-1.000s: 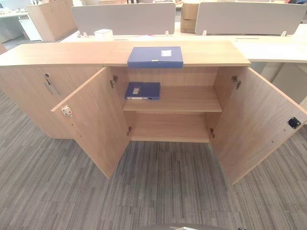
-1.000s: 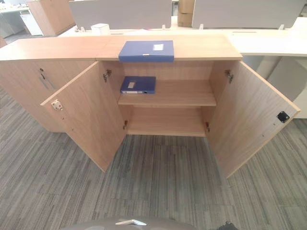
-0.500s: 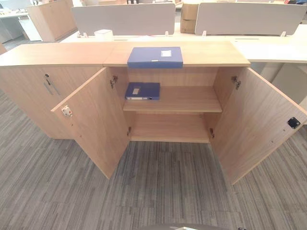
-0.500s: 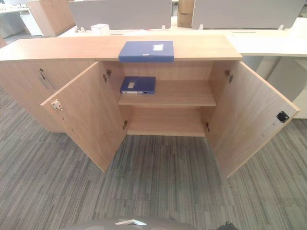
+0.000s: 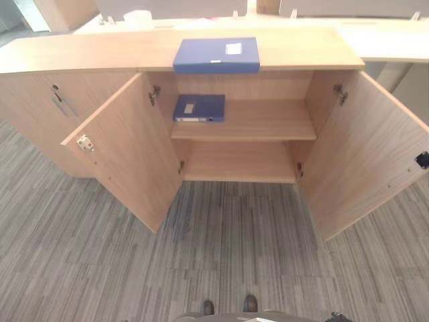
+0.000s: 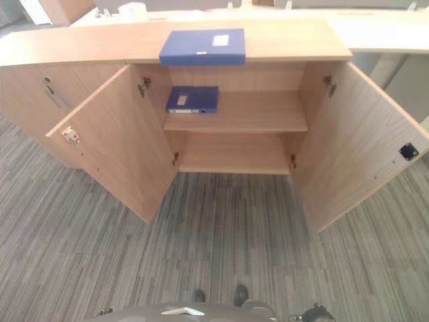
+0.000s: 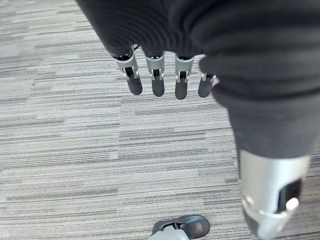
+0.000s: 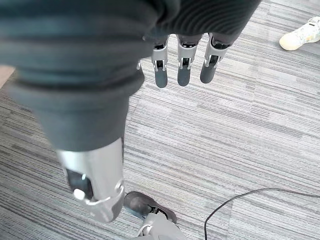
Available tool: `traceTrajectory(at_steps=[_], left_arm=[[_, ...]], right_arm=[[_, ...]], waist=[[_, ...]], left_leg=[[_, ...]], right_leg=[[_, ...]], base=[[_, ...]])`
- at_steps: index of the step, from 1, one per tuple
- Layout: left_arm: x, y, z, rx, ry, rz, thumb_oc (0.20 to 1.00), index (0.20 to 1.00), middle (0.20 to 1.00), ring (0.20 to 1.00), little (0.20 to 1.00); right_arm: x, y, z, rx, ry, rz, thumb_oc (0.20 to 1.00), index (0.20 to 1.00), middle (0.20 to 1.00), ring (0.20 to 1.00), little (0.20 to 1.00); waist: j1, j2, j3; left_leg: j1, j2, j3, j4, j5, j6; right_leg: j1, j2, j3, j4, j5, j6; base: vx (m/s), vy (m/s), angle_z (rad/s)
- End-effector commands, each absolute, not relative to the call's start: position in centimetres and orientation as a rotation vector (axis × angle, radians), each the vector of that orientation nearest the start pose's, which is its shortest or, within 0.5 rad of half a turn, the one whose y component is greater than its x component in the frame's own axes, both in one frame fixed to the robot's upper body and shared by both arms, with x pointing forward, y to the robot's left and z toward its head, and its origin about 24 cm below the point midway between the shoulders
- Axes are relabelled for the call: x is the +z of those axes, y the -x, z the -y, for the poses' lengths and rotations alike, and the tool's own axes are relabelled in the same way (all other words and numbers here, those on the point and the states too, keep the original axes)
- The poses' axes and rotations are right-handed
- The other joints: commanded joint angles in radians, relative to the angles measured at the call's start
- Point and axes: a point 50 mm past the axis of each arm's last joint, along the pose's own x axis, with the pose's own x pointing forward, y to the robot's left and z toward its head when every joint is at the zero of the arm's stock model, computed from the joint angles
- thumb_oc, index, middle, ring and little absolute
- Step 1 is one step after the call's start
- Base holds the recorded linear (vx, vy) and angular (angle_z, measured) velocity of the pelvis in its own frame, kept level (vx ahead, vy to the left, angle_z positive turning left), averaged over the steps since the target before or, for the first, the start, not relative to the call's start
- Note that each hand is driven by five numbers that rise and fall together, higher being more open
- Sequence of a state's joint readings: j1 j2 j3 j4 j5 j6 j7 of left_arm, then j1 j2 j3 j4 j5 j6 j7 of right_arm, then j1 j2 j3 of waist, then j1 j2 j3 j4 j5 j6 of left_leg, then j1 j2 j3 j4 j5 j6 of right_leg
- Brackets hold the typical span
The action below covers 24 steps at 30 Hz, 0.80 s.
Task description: Put the empty folder in the office cabinet
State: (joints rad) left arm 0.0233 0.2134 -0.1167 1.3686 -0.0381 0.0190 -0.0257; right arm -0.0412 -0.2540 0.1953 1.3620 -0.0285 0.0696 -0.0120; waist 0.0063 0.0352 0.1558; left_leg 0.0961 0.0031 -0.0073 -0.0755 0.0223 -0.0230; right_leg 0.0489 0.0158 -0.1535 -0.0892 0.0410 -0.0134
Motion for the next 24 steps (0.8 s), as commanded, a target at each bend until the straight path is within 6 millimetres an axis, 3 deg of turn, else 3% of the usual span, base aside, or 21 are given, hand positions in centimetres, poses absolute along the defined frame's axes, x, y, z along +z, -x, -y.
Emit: traceTrajectory(at_steps=[1,4,5,6,7,8,10,11,12,13,14,16,17,18,19,20,21,22,23,24], left_arm=[[-16.7,-6.6,-23.9,0.129,-0.195,-1.36,1.0,1.0,1.0,1.0,1.0],[-16.6,-7.3,-24.0,0.133,-0.181,-1.336,1.0,1.0,1.0,1.0,1.0],[-16.6,-7.3,-24.0,0.133,-0.181,-1.336,1.0,1.0,1.0,1.0,1.0],[-16.5,-7.7,-23.9,0.133,-0.184,-1.322,1.0,1.0,1.0,1.0,1.0],[-16.4,-8.2,-23.9,0.138,-0.186,-1.306,1.0,1.0,1.0,1.0,1.0],[-16.4,-8.1,-24.0,0.14,-0.185,-1.308,1.0,1.0,1.0,1.0,1.0],[-16.5,-7.5,-24.1,0.14,-0.189,-1.325,1.0,1.0,1.0,1.0,1.0],[-16.6,-6.9,-24.1,0.14,-0.193,-1.341,1.0,1.0,1.0,1.0,1.0],[-16.8,-5.7,-24.2,0.149,-0.19,-1.377,1.0,1.0,1.0,1.0,1.0],[-16.8,-5.7,-24.2,0.149,-0.19,-1.377,1.0,1.0,1.0,1.0,1.0],[-16.8,-5.0,-24.3,0.171,-0.172,-1.394,1.0,1.0,1.0,1.0,1.0],[-16.8,-5.0,-24.4,0.171,-0.172,-1.394,1.0,1.0,1.0,1.0,1.0],[-16.9,-3.5,-24.4,0.185,-0.157,-1.443,1.0,1.0,1.0,1.0,1.0],[-16.9,-3.5,-24.4,0.185,-0.157,-1.443,1.0,1.0,1.0,1.0,1.0],[-17.0,-1.6,-24.7,0.214,-0.147,-1.511,1.0,1.0,1.0,1.0,1.0],[-17.0,-1.6,-24.7,0.214,-0.148,-1.511,1.0,1.0,1.0,1.0,1.0],[-17.0,-1.5,-24.6,0.229,-0.129,-1.512,1.0,1.0,1.0,1.0,1.0],[-17.0,-1.8,-24.4,0.232,-0.117,-1.504,1.0,1.0,1.0,1.0,1.0],[-17.0,-2.5,-24.4,0.221,-0.124,-1.483,1.0,1.0,1.0,1.0,1.0],[-17.0,-3.0,-24.3,0.22,-0.124,-1.468,1.0,1.0,1.0,1.0,1.0]], right_arm=[[-16.0,-8.6,25.3,-0.014,0.465,-1.357,1.0,1.0,1.0,1.0,1.0],[-15.7,-9.1,25.9,-0.033,0.472,-1.34,1.0,1.0,1.0,1.0,1.0],[-15.7,-9.1,25.9,-0.033,0.472,-1.34,1.0,1.0,1.0,1.0,1.0],[-15.6,-9.3,26.1,-0.041,0.478,-1.333,1.0,1.0,1.0,1.0,1.0],[-15.4,-9.6,26.6,-0.061,0.487,-1.332,1.0,1.0,1.0,1.0,1.0],[-15.4,-9.6,26.7,-0.067,0.486,-1.333,1.0,1.0,1.0,1.0,1.0],[-15.4,-9.6,26.7,-0.074,0.481,-1.336,1.0,1.0,1.0,1.0,1.0],[-15.4,-9.5,26.7,-0.076,0.476,-1.337,1.0,1.0,1.0,1.0,1.0],[-15.5,-9.3,26.6,-0.08,0.465,-1.339,1.0,1.0,1.0,1.0,1.0],[-15.5,-9.3,26.6,-0.08,0.465,-1.339,1.0,1.0,1.0,1.0,1.0],[-15.4,-9.1,26.9,-0.103,0.449,-1.338,1.0,1.0,1.0,1.0,1.0],[-15.4,-9.1,26.8,-0.103,0.449,-1.338,1.0,1.0,1.0,1.0,1.0],[-15.6,-8.4,26.6,-0.083,0.442,-1.367,1.0,1.0,1.0,1.0,1.0],[-15.6,-8.4,26.6,-0.083,0.442,-1.367,1.0,1.0,1.0,1.0,1.0],[-15.9,-7.7,26.1,-0.082,0.393,-1.384,1.0,1.0,1.0,1.0,1.0],[-15.9,-7.7,26.1,-0.082,0.393,-1.384,1.0,1.0,1.0,1.0,1.0],[-15.9,-8.3,25.9,-0.083,0.374,-1.364,1.0,1.0,1.0,1.0,1.0],[-15.8,-8.8,26.0,-0.086,0.37,-1.349,1.0,1.0,1.0,1.0,1.0],[-15.6,-9.7,25.8,-0.102,0.361,-1.311,1.0,1.0,1.0,1.0,1.0],[-15.5,-10.1,25.8,-0.113,0.354,-1.292,1.0,1.0,1.0,1.0,1.0]], waist=[[-0.003,-0.053,-0.008],[0.006,-0.067,0.018],[0.006,-0.067,0.018],[0.009,-0.07,0.033],[0.016,-0.07,0.054],[0.024,-0.07,0.054],[0.04,-0.068,0.045],[0.048,-0.061,0.041],[0.067,-0.044,0.036],[0.068,-0.044,0.037],[0.088,-0.033,0.032],[0.089,-0.036,0.036],[0.101,-0.019,0.002],[0.101,-0.02,0.002],[0.097,-0.034,-0.037],[0.101,-0.035,-0.04],[0.094,-0.036,-0.028],[0.086,-0.031,-0.014],[0.068,-0.016,0.006],[0.058,-0.009,0.014]], left_leg=[[-0.034,0.03,0.01,0.033,-0.078,-0.033],[-0.168,-0.001,0.029,0.252,-0.127,-0.045],[-0.168,-0.001,0.029,0.252,-0.127,-0.045],[-0.228,-0.001,0.042,0.337,-0.116,-0.055],[-0.319,0.025,0.084,0.41,-0.072,-0.061],[-0.363,0.033,0.102,0.417,-0.078,-0.055],[-0.407,0.043,0.115,0.347,-0.048,-0.049],[-0.422,0.054,0.115,0.294,-0.003,-0.056],[-0.424,0.077,0.107,0.164,0.082,-0.076],[-0.423,0.077,0.108,0.163,0.082,-0.076],[-0.459,0.091,0.108,0.069,0.116,-0.089],[-0.45,0.087,0.111,0.063,0.118,-0.089],[-0.411,0.08,0.094,0.037,0.151,-0.084],[-0.41,0.08,0.094,0.037,0.151,-0.083],[-0.331,0.022,0.134,0.019,0.125,-0.039],[-0.333,0.023,0.139,0.019,0.125,-0.038],[-0.287,-0.01,0.153,0.007,0.1,-0.009],[-0.255,-0.029,0.155,-0.002,0.089,0.01],[-0.204,-0.05,0.155,-0.012,0.049,0.029],[-0.191,-0.05,0.158,-0.012,0.032,0.031]], right_leg=[[0.016,-0.059,-0.025,0.024,-0.106,0.091],[-0.008,-0.079,-0.027,0.054,-0.13,0.075],[-0.008,-0.079,-0.027,0.054,-0.13,0.075],[-0.006,-0.085,-0.034,0.055,-0.134,0.07],[0.009,-0.091,-0.045,0.046,-0.152,0.063],[0.02,-0.091,-0.047,0.041,-0.161,0.063],[0.051,-0.094,-0.046,0.024,-0.174,0.077],[0.074,-0.093,-0.044,0.012,-0.181,0.085],[0.115,-0.094,-0.035,0.002,-0.197,0.102],[0.116,-0.095,-0.035,0.002,-0.197,0.103],[0.157,-0.114,-0.028,0.002,-0.219,0.124],[0.162,-0.118,-0.027,0.002,-0.221,0.125],[0.216,-0.145,-0.017,0.002,-0.234,0.159],[0.217,-0.145,-0.017,0.002,-0.234,0.159],[0.165,-0.26,-0.012,0.167,-0.171,0.211],[0.16,-0.261,-0.007,0.169,-0.171,0.211],[0.082,-0.32,0.007,0.303,-0.066,0.228],[0.01,-0.346,0.027,0.419,0.028,0.212],[-0.074,-0.4,-0.008,0.527,0.115,0.177],[-0.112,-0.424,-0.039,0.528,0.131,0.169]], base=[[0.06,-0.046,-0.01],[0.0,-0.026,0.05],[-0.01,-0.015,0.07],[0.08,-0.005,0.15],[0.13,0.006,0.16],[0.35,0.077,0.21],[0.31,0.091,0.16],[0.39,0.16,0.0],[0.39,0.16,-0.14],[0.53,0.26,-0.33],[0.28,0.148,-0.28],[0.32,0.174,-0.35],[0.36,0.2,-0.42],[0.79,0.537,-0.41],[0.43,0.341,-0.43],[0.5,0.477,-0.56],[0.1,0.244,-1.09],[0.22,0.431,-1.38],[0.2,0.342,-1.23],[0.22,0.241,-0.38]])
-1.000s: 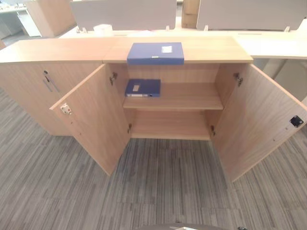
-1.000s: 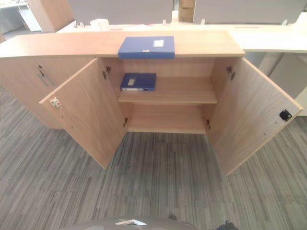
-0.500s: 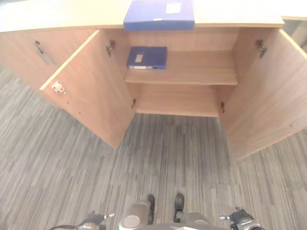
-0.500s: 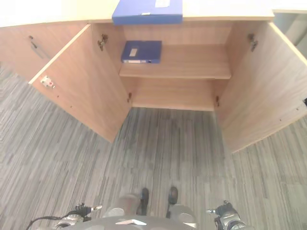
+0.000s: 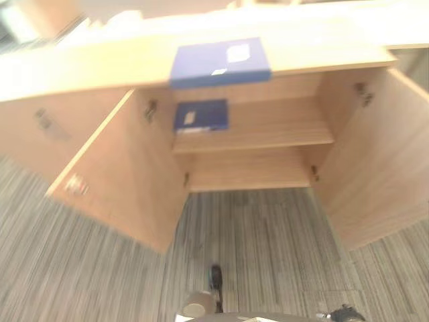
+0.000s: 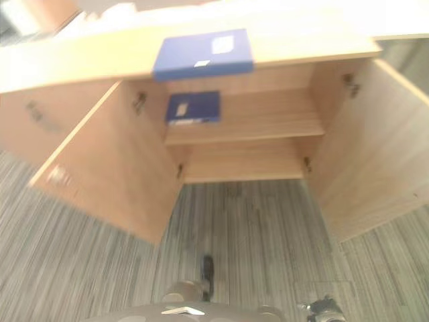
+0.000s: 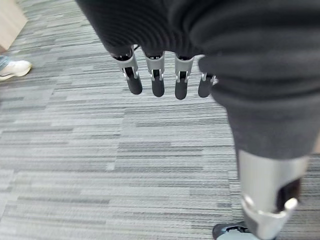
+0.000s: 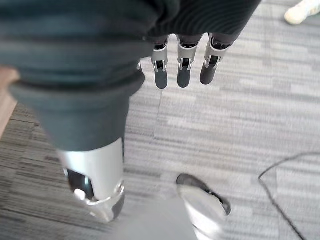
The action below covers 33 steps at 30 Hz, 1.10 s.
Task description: Put the empty folder in the office cabinet
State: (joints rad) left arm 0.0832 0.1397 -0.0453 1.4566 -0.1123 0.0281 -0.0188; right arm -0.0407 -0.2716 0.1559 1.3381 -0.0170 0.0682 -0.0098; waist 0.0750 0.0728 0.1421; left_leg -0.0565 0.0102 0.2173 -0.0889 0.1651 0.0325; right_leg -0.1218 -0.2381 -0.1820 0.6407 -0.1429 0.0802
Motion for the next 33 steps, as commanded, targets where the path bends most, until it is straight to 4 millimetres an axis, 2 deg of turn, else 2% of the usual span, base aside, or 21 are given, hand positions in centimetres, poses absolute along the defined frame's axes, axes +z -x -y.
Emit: traceTrajectory(at_steps=[1,2,3,4,5,6,7,8,14,19,25,27,28,29,30,31,32,33], left_arm=[[-16.9,-3.6,-24.4,0.226,-0.124,-1.447,1.0,1.0,1.0,1.0,1.0],[-16.8,-4.5,-24.5,0.244,-0.116,-1.413,1.0,1.0,1.0,1.0,1.0],[-16.7,-5.7,-24.6,0.249,-0.109,-1.374,1.0,1.0,1.0,1.0,1.0],[-16.7,-5.7,-24.6,0.249,-0.109,-1.374,1.0,1.0,1.0,1.0,1.0],[-16.5,-6.5,-24.8,0.255,-0.116,-1.343,1.0,1.0,1.0,1.0,1.0],[-16.5,-6.5,-24.8,0.255,-0.116,-1.343,1.0,1.0,1.0,1.0,1.0],[-16.3,-7.0,-25.3,0.232,-0.177,-1.348,1.0,1.0,1.0,1.0,1.0],[-16.4,-7.5,-24.7,0.253,-0.149,-1.316,1.0,1.0,1.0,1.0,1.0],[-16.2,-8.9,-24.3,0.244,-0.143,-1.272,1.0,1.0,1.0,1.0,1.0],[-15.9,-10.0,-24.2,0.247,-0.151,-1.238,1.0,1.0,1.0,1.0,1.0],[-15.7,-10.5,-24.6,0.277,-0.157,-1.204,1.0,1.0,1.0,1.0,1.0],[-15.2,-11.6,-25.2,0.307,-0.164,-1.141,1.0,1.0,1.0,1.0,1.0],[-14.4,-13.7,-25.3,0.329,-0.185,-1.063,1.0,1.0,1.0,1.0,1.0],[-13.6,-14.7,-25.4,0.359,-0.187,-0.956,1.0,1.0,1.0,1.0,1.0],[-11.8,-15.5,-24.8,0.35,-0.191,-0.769,1.0,1.0,1.0,1.0,1.0],[-10.4,-16.4,-25.1,0.36,-0.213,-0.663,1.0,1.0,1.0,1.0,1.0],[-10.4,-16.3,-25.1,0.36,-0.214,-0.665,1.0,1.0,1.0,1.0,1.0],[-5.3,-19.5,-26.0,0.393,-0.343,-0.371,1.0,1.0,1.0,1.0,1.0]], right_arm=[[-15.4,-10.5,25.7,-0.126,0.343,-1.276,1.0,1.0,1.0,1.0,1.0],[-15.3,-11.2,25.4,-0.13,0.329,-1.247,1.0,1.0,1.0,1.0,1.0],[-15.2,-11.9,25.2,-0.129,0.324,-1.225,1.0,1.0,1.0,1.0,1.0],[-15.1,-11.9,25.2,-0.13,0.324,-1.225,1.0,1.0,1.0,1.0,1.0],[-15.1,-12.2,25.0,-0.129,0.32,-1.216,1.0,1.0,1.0,1.0,1.0],[-15.1,-12.2,25.0,-0.129,0.32,-1.216,1.0,1.0,1.0,1.0,1.0],[-15.3,-10.4,26.2,-0.146,0.378,-1.278,1.0,1.0,1.0,1.0,1.0],[-15.4,-10.5,25.6,-0.153,0.332,-1.277,1.0,1.0,1.0,1.0,1.0],[-15.9,-9.0,25.4,-0.12,0.378,-1.33,1.0,1.0,1.0,1.0,1.0],[-15.4,-10.1,26.0,-0.162,0.378,-1.285,1.0,1.0,1.0,1.0,1.0],[-15.2,-10.9,25.8,-0.184,0.359,-1.234,1.0,1.0,1.0,1.0,1.0],[-15.1,-11.3,25.6,-0.19,0.348,-1.208,1.0,1.0,1.0,1.0,1.0],[-15.1,-11.6,25.3,-0.189,0.345,-1.19,1.0,1.0,1.0,1.0,1.0],[-15.0,-11.8,25.3,-0.213,0.336,-1.167,1.0,1.0,1.0,1.0,1.0],[-14.8,-11.8,25.4,-0.232,0.345,-1.127,1.0,1.0,1.0,1.0,1.0],[-14.8,-11.8,25.3,-0.239,0.341,-1.112,1.0,1.0,1.0,1.0,1.0],[-14.8,-11.7,25.3,-0.239,0.342,-1.113,1.0,1.0,1.0,1.0,1.0],[-14.9,-11.3,25.2,-0.259,0.332,-1.108,1.0,1.0,1.0,1.0,1.0]], waist=[[-0.025,-0.041,0.035],[-0.047,-0.032,0.055],[-0.067,-0.028,0.072],[-0.067,-0.026,0.072],[-0.085,-0.035,0.086],[-0.085,-0.035,0.086],[-0.119,-0.062,0.098],[-0.115,-0.08,0.074],[-0.108,-0.093,0.044],[-0.105,-0.1,0.06],[-0.1,-0.101,0.064],[-0.1,-0.102,0.065],[-0.103,-0.104,0.065],[-0.098,-0.104,0.071],[-0.089,-0.106,0.084],[-0.086,-0.106,0.091],[-0.086,-0.107,0.09],[-0.08,-0.11,0.096]], left_leg=[[-0.03,-0.05,-0.068,0.002,-0.117,-0.026],[-0.01,-0.034,-0.078,0.002,-0.121,-0.034],[-0.001,-0.026,-0.087,0.002,-0.126,-0.041],[-0.003,-0.023,-0.087,0.002,-0.125,-0.042],[0.007,-0.023,-0.096,0.002,-0.13,-0.05],[0.007,-0.023,-0.096,0.002,-0.13,-0.05],[0.027,-0.025,-0.109,0.002,-0.159,-0.065],[0.034,-0.025,-0.119,0.002,-0.168,-0.063],[0.027,0.01,-0.142,0.002,-0.161,-0.086],[0.007,0.046,-0.154,0.002,-0.148,-0.113],[0.009,0.057,-0.156,0.002,-0.151,-0.119],[0.011,0.06,-0.154,0.002,-0.154,-0.121],[0.014,0.061,-0.152,0.002,-0.156,-0.123],[0.011,0.062,-0.153,0.002,-0.154,-0.123],[0.003,0.061,-0.163,0.002,-0.15,-0.123],[0.0,0.061,-0.166,0.002,-0.149,-0.124],[0.0,0.061,-0.166,0.002,-0.149,-0.124],[-0.002,0.063,-0.168,0.002,-0.151,-0.129]], right_leg=[[0.024,-0.171,-0.023,-0.221,0.305,0.07],[-0.03,-0.118,-0.019,-0.266,0.233,0.048],[-0.054,-0.07,-0.005,-0.335,0.202,0.047],[-0.052,-0.067,-0.007,-0.342,0.207,0.045],[-0.057,-0.021,0.012,-0.457,0.205,0.058],[-0.057,-0.021,0.012,-0.457,0.205,0.058],[-0.019,0.041,0.06,-0.642,0.195,0.083],[-0.011,0.072,0.068,-0.678,0.218,0.076],[0.012,0.113,0.021,-0.728,0.217,0.062],[0.01,0.135,0.005,-0.728,0.2,0.049],[0.023,0.14,0.0,-0.728,0.188,0.047],[0.029,0.139,-0.001,-0.728,0.183,0.048],[0.032,0.139,0.001,-0.728,0.181,0.048],[0.033,0.139,-0.003,-0.728,0.181,0.048],[0.034,0.137,-0.009,-0.728,0.181,0.051],[0.034,0.137,-0.012,-0.728,0.181,0.052],[0.034,0.137,-0.013,-0.728,0.18,0.052],[0.04,0.132,-0.02,-0.728,0.177,0.056]], base=[[0.16,0.018,0.19],[0.16,-0.099,0.27],[0.11,-0.103,0.17],[0.11,-0.157,0.54],[0.06,-0.088,0.63],[0.22,-0.23,0.57],[0.3,-0.226,0.31],[0.3,-0.227,0.44],[0.13,-0.154,0.32],[0.04,-0.099,0.2],[0.02,-0.017,0.03],[0.0,0.0,0.0],[0.0,0.0,0.0],[-0.05,-0.018,0.03],[-0.09,-0.024,-0.01],[-0.07,-0.018,-0.04],[-0.04,-0.004,0.07],[-0.01,0.0,0.17]])
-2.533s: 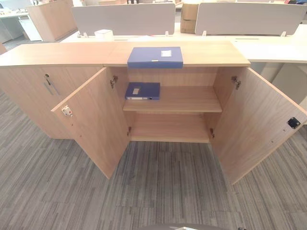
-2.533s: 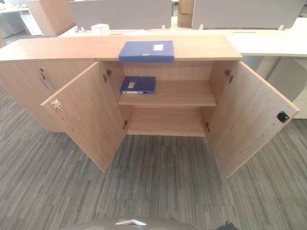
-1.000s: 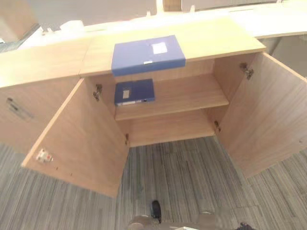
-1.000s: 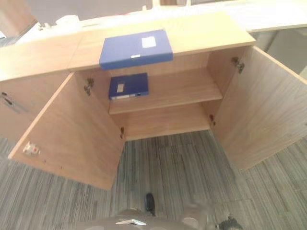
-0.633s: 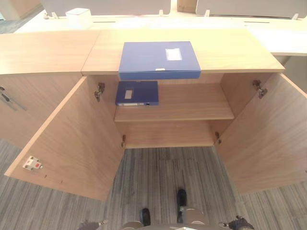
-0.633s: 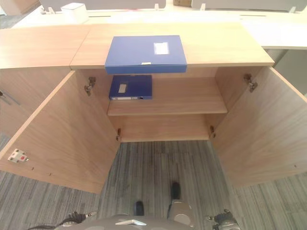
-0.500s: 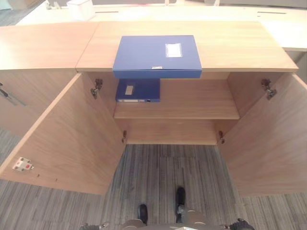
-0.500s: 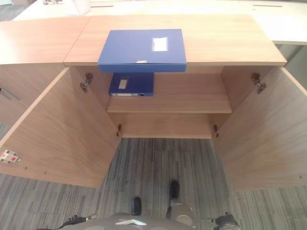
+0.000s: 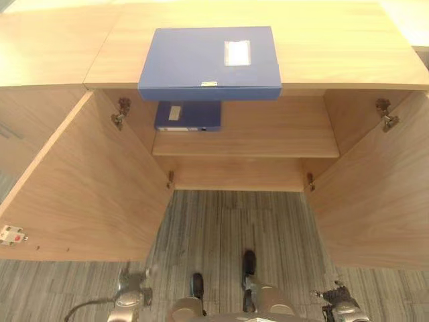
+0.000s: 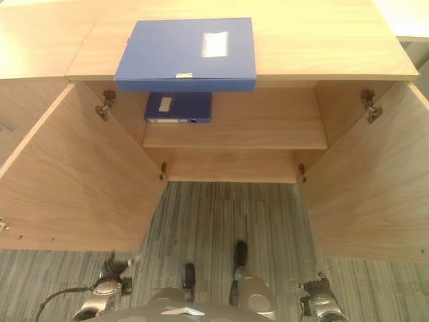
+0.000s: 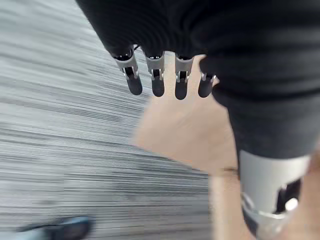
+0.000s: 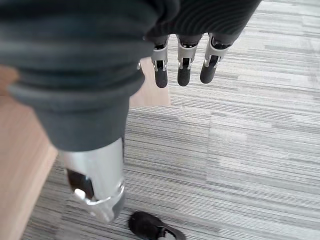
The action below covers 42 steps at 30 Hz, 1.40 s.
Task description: Put the empty folder in the office cabinet
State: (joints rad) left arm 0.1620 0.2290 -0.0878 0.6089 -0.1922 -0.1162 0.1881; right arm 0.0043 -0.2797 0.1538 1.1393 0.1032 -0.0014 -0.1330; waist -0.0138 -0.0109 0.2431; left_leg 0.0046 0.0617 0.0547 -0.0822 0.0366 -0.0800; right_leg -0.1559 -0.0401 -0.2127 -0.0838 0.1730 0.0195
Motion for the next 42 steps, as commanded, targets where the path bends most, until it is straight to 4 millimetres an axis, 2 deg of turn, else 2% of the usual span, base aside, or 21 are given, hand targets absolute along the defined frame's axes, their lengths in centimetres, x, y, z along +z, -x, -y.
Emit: traceTrajectory(at_steps=[1,3,4,5,6,7,9,11,12,13,24,26,28,29,33,34,35,36,38,39,42], left_arm=[[-5.3,-19.4,-26.1,0.394,-0.345,-0.372,1.0,1.0,1.0,1.0,1.0],[-1.5,-21.3,-26.8,0.451,-0.408,-0.18,1.0,1.0,1.0,1.0,1.0],[-1.5,-21.3,-26.9,0.452,-0.409,-0.18,1.0,1.0,1.0,1.0,1.0],[2.8,-22.9,-27.4,0.508,-0.489,0.022,1.0,1.0,1.0,1.0,1.0],[4.3,-23.4,-27.4,0.528,-0.504,0.097,1.0,1.0,1.0,1.0,1.0],[4.3,-23.4,-27.4,0.528,-0.504,0.097,1.0,1.0,1.0,1.0,1.0],[9.9,-24.6,-26.7,0.569,-0.582,0.364,1.0,1.0,1.0,1.0,1.0],[12.2,-24.8,-26.0,0.577,-0.618,0.478,1.0,1.0,1.0,1.0,1.0],[12.2,-24.7,-26.0,0.578,-0.619,0.479,1.0,1.0,1.0,1.0,1.0],[13.8,-24.8,-25.7,0.592,-0.659,0.561,1.0,1.0,1.0,1.0,1.0],[17.4,-24.1,-27.4,0.681,-0.899,0.697,1.0,1.0,1.0,1.0,1.0],[18.6,-24.5,-27.6,0.698,-0.934,0.735,1.0,1.0,1.0,1.0,1.0],[19.3,-24.9,-27.5,0.708,-0.94,0.761,1.0,1.0,1.0,1.0,1.0],[19.4,-25.0,-27.5,0.709,-0.94,0.764,1.0,1.0,1.0,1.0,1.0],[19.9,-25.1,-27.4,0.714,-0.982,0.785,1.0,1.0,1.0,1.0,1.0],[20.1,-24.9,-27.6,0.73,-0.999,0.793,1.0,1.0,1.0,1.0,1.0],[20.0,-24.8,-27.8,0.737,-1.028,0.788,1.0,1.0,1.0,1.0,1.0],[20.0,-24.7,-27.9,0.744,-1.034,0.786,1.0,1.0,1.0,1.0,1.0],[20.2,-24.6,-27.7,0.745,-1.03,0.806,1.0,1.0,1.0,1.0,1.0],[20.8,-24.6,-27.4,0.748,-1.016,0.843,1.0,1.0,1.0,1.0,1.0],[21.3,-25.0,-27.3,0.754,-1.017,0.866,1.0,1.0,1.0,1.0,1.0]], right_arm=[[-14.9,-11.3,25.1,-0.258,0.332,-1.108,1.0,1.0,1.0,1.0,1.0],[-15.1,-10.8,25.1,-0.27,0.325,-1.127,1.0,1.0,1.0,1.0,1.0],[-15.1,-10.8,25.1,-0.269,0.325,-1.126,1.0,1.0,1.0,1.0,1.0],[-15.3,-10.2,25.0,-0.274,0.321,-1.148,1.0,1.0,1.0,1.0,1.0],[-15.4,-10.0,24.9,-0.273,0.319,-1.157,1.0,1.0,1.0,1.0,1.0],[-15.4,-10.0,24.9,-0.273,0.319,-1.157,1.0,1.0,1.0,1.0,1.0],[-15.7,-9.3,24.7,-0.274,0.32,-1.18,1.0,1.0,1.0,1.0,1.0],[-15.7,-9.3,24.6,-0.275,0.317,-1.182,1.0,1.0,1.0,1.0,1.0],[-15.7,-9.3,24.6,-0.275,0.317,-1.182,1.0,1.0,1.0,1.0,1.0],[-15.8,-9.2,24.3,-0.274,0.31,-1.184,1.0,1.0,1.0,1.0,1.0],[-15.8,-8.8,24.7,-0.248,0.322,-1.198,1.0,1.0,1.0,1.0,1.0],[-15.5,-8.9,25.6,-0.271,0.336,-1.185,1.0,1.0,1.0,1.0,1.0],[-15.1,-9.6,26.4,-0.289,0.362,-1.169,1.0,1.0,1.0,1.0,1.0],[-15.1,-9.7,26.4,-0.291,0.361,-1.167,1.0,1.0,1.0,1.0,1.0],[-14.6,-10.2,27.6,-0.329,0.383,-1.16,1.0,1.0,1.0,1.0,1.0],[-14.4,-10.8,27.8,-0.333,0.391,-1.139,1.0,1.0,1.0,1.0,1.0],[-14.5,-10.7,27.6,-0.316,0.406,-1.141,1.0,1.0,1.0,1.0,1.0],[-14.5,-10.6,27.6,-0.313,0.41,-1.14,1.0,1.0,1.0,1.0,1.0],[-14.4,-11.1,27.4,-0.314,0.398,-1.121,1.0,1.0,1.0,1.0,1.0],[-13.9,-13.0,26.9,-0.323,0.377,-1.056,1.0,1.0,1.0,1.0,1.0],[-13.7,-14.5,25.8,-0.289,0.366,-1.004,1.0,1.0,1.0,1.0,1.0]], waist=[[0.009,-0.027,-0.004],[0.012,-0.028,-0.003],[0.011,-0.03,-0.004],[0.011,-0.032,-0.006],[0.01,-0.035,-0.009],[0.01,-0.035,-0.009],[0.006,-0.04,-0.02],[0.004,-0.041,-0.025],[0.004,-0.041,-0.024],[0.001,-0.041,-0.033],[-0.005,-0.03,-0.049],[0.0,-0.047,-0.01],[0.007,-0.049,0.012],[0.005,-0.048,0.014],[0.015,-0.045,0.011],[0.038,-0.031,0.017],[0.046,-0.019,0.001],[0.046,-0.01,0.002],[0.042,-0.003,0.004],[0.035,0.002,0.027],[0.04,-0.009,0.026]], left_leg=[[-0.062,0.011,-0.005,-0.005,-0.023,-0.016],[-0.05,0.015,-0.001,-0.005,-0.033,-0.02],[-0.053,0.013,-0.001,-0.005,-0.029,-0.019],[-0.045,0.016,0.001,-0.005,-0.04,-0.022],[-0.048,0.015,0.002,-0.005,-0.036,-0.022],[-0.048,0.015,0.002,-0.005,-0.036,-0.022],[-0.039,0.019,0.006,-0.005,-0.045,-0.026],[-0.032,0.022,0.013,-0.005,-0.05,-0.029],[-0.031,0.022,0.013,-0.005,-0.05,-0.029],[-0.021,0.026,0.02,-0.005,-0.056,-0.032],[0.053,0.071,0.036,0.013,-0.071,-0.052],[-0.048,0.061,0.017,0.212,-0.106,-0.055],[-0.131,0.037,-0.027,0.354,-0.094,-0.056],[-0.14,0.037,-0.031,0.367,-0.097,-0.056],[-0.237,0.026,-0.073,0.272,-0.058,-0.054],[-0.28,0.033,-0.129,0.158,0.021,-0.064],[-0.242,0.049,-0.154,0.036,0.038,-0.064],[-0.233,0.057,-0.157,0.009,0.076,-0.075],[-0.232,0.062,-0.149,-0.002,0.071,-0.082],[-0.245,0.057,-0.123,-0.005,0.078,-0.091],[-0.277,0.058,-0.091,-0.005,0.079,-0.094]], right_leg=[[0.076,-0.066,0.011,-0.003,-0.139,0.117],[0.087,-0.067,0.01,-0.003,-0.144,0.119],[0.084,-0.069,0.01,-0.003,-0.142,0.119],[0.093,-0.068,0.011,-0.003,-0.148,0.12],[0.09,-0.07,0.011,-0.003,-0.145,0.12],[0.09,-0.07,0.011,-0.003,-0.145,0.12],[0.099,-0.069,0.015,-0.003,-0.152,0.12],[0.103,-0.069,0.016,-0.003,-0.156,0.12],[0.103,-0.069,0.017,-0.003,-0.157,0.12],[0.111,-0.067,0.018,-0.003,-0.162,0.118],[0.157,-0.02,0.042,-0.002,-0.198,0.088],[0.168,-0.026,0.043,0.006,-0.204,0.065],[0.172,-0.027,0.036,0.01,-0.21,0.051],[0.17,-0.026,0.033,0.01,-0.21,0.051],[0.173,-0.032,0.03,-0.002,-0.216,0.069],[0.174,-0.02,0.051,-0.003,-0.23,0.081],[0.173,-0.006,0.065,-0.003,-0.249,0.083],[0.177,0.002,0.076,-0.003,-0.254,0.086],[0.163,0.004,0.085,-0.003,-0.249,0.089],[0.108,-0.008,0.102,-0.003,-0.231,0.093],[0.048,-0.011,0.119,-0.003,-0.208,0.095]], base=[[-0.01,0.002,0.22],[0.02,0.003,0.08],[0.04,0.007,0.0],[0.0,0.0,0.0],[0.02,0.008,-0.04],[0.0,0.0,0.0],[0.04,-0.006,-0.02],[0.02,-0.007,0.0],[0.05,-0.029,0.01],[0.03,-0.023,-0.04],[0.07,-0.096,-0.07],[-0.07,-0.225,-0.01],[-0.06,-0.139,0.13],[0.01,-0.037,0.16],[0.1,0.071,-0.02],[0.17,0.119,-0.51],[0.22,0.162,-0.39],[0.13,0.058,-0.2],[-0.06,0.145,0.17],[-0.14,0.196,-0.01],[-0.1,0.133,-0.53]])
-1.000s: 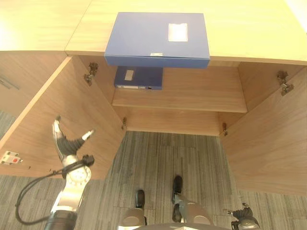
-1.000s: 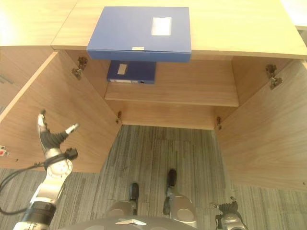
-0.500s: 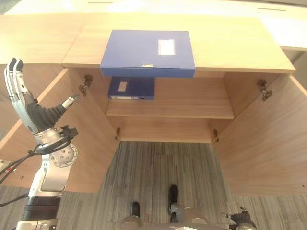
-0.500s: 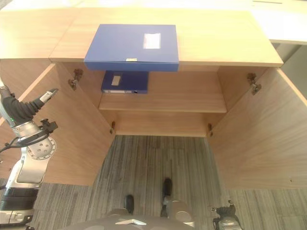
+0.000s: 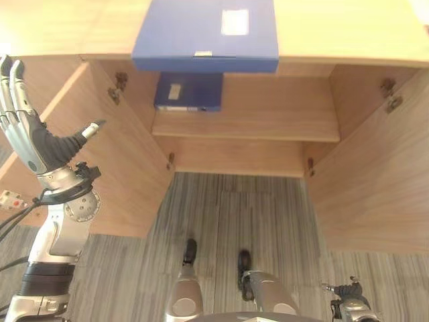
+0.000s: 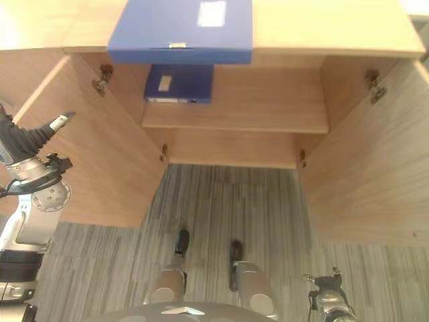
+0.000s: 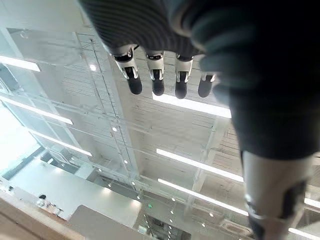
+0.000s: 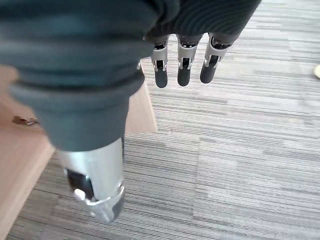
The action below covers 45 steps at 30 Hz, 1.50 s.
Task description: Put the empty folder in the office cabinet
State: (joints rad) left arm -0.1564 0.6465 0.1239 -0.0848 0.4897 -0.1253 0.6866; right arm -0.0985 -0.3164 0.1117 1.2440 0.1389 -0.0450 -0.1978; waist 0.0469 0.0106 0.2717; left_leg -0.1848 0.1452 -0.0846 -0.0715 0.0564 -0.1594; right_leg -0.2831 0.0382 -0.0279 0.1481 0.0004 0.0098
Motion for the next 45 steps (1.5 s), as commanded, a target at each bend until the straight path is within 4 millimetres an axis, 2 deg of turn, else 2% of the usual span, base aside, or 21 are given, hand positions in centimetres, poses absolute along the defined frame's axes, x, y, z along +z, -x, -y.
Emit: traceTrajectory(at_steps=[1,3,7,11,20,28,34,35,42,45], left_arm=[[21.3,-25.1,-27.2,0.752,-1.012,0.868,1.0,1.0,1.0,1.0,1.0],[21.3,-25.4,-26.6,0.733,-1.002,0.879,1.0,1.0,1.0,1.0,1.0],[21.3,-25.8,-26.0,0.7,-1.014,0.887,1.0,1.0,1.0,1.0,1.0],[21.5,-26.1,-25.6,0.677,-1.031,0.899,1.0,1.0,1.0,1.0,1.0],[23.4,-26.5,-25.2,0.699,-1.091,0.969,1.0,1.0,1.0,1.0,1.0],[27.5,-29.4,-24.7,0.699,-1.238,1.033,1.0,1.0,1.0,1.0,1.0],[28.7,-31.0,-24.0,0.669,-1.313,1.033,1.0,1.0,1.0,1.0,1.0],[29.1,-31.9,-23.8,0.651,-1.367,1.017,1.0,1.0,1.0,1.0,1.0],[29.1,-33.0,-23.3,0.613,-1.421,0.983,1.0,1.0,1.0,1.0,1.0],[28.4,-33.4,-23.4,0.593,-1.447,0.946,1.0,1.0,1.0,1.0,1.0]], right_arm=[[-13.6,-14.9,25.4,-0.272,0.365,-0.99,1.0,1.0,1.0,1.0,1.0],[-13.4,-15.7,24.7,-0.271,0.339,-0.956,1.0,1.0,1.0,1.0,1.0],[-13.8,-15.4,23.9,-0.263,0.317,-0.966,1.0,1.0,1.0,1.0,1.0],[-14.0,-14.9,23.9,-0.267,0.316,-0.985,1.0,1.0,1.0,1.0,1.0],[-14.5,-13.8,24.1,-0.272,0.332,-1.034,1.0,1.0,1.0,1.0,1.0],[-14.1,-14.5,24.3,-0.255,0.346,-1.01,1.0,1.0,1.0,1.0,1.0],[-14.0,-14.8,24.4,-0.263,0.339,-0.998,1.0,1.0,1.0,1.0,1.0],[-13.9,-14.8,24.7,-0.273,0.339,-0.995,1.0,1.0,1.0,1.0,1.0],[-13.9,-14.6,25.0,-0.286,0.341,-1.007,1.0,1.0,1.0,1.0,1.0],[-14.0,-14.3,25.1,-0.292,0.337,-1.017,1.0,1.0,1.0,1.0,1.0]], waist=[[-0.022,-0.036,-0.001],[-0.027,-0.047,0.006],[-0.034,-0.058,0.009],[-0.044,-0.059,0.009],[-0.061,-0.059,0.006],[-0.098,-0.052,-0.007],[-0.112,-0.049,-0.011],[-0.123,-0.045,-0.013],[-0.136,-0.041,-0.008],[-0.139,-0.043,-0.005]], left_leg=[[-0.093,-0.023,0.058,-0.016,0.061,-0.014],[-0.095,-0.024,0.074,-0.016,0.061,-0.009],[-0.087,-0.028,0.085,-0.016,0.054,-0.006],[-0.083,-0.032,0.092,-0.016,0.049,-0.004],[-0.076,-0.035,0.102,-0.016,0.039,0.002],[-0.071,-0.032,0.115,-0.016,0.038,0.005],[-0.068,-0.033,0.121,-0.016,0.036,0.009],[-0.07,-0.033,0.127,-0.016,0.036,0.012],[-0.08,-0.035,0.132,-0.016,0.038,0.018],[-0.084,-0.033,0.135,-0.016,0.04,0.02]], right_leg=[[0.162,-0.093,-0.067,-0.235,-0.027,0.108],[0.149,-0.101,-0.067,-0.235,-0.017,0.112],[0.151,-0.112,-0.068,-0.235,-0.014,0.117],[0.148,-0.118,-0.065,-0.235,-0.01,0.121],[0.143,-0.128,-0.062,-0.235,-0.003,0.13],[0.14,-0.132,-0.058,-0.235,0.005,0.136],[0.137,-0.135,-0.055,-0.235,0.01,0.141],[0.13,-0.137,-0.051,-0.235,0.014,0.144],[0.11,-0.139,-0.044,-0.235,0.025,0.147],[0.103,-0.138,-0.041,-0.235,0.026,0.146]], base=[[0.01,0.058,-0.62],[0.01,0.071,-0.49],[0.01,0.03,0.0],[0.0,0.017,0.01],[0.0,0.015,-0.02],[0.0,0.002,0.0],[0.01,0.013,-0.03],[0.0,0.03,-0.04],[0.0,0.008,-0.06],[0.01,0.002,-0.08]])
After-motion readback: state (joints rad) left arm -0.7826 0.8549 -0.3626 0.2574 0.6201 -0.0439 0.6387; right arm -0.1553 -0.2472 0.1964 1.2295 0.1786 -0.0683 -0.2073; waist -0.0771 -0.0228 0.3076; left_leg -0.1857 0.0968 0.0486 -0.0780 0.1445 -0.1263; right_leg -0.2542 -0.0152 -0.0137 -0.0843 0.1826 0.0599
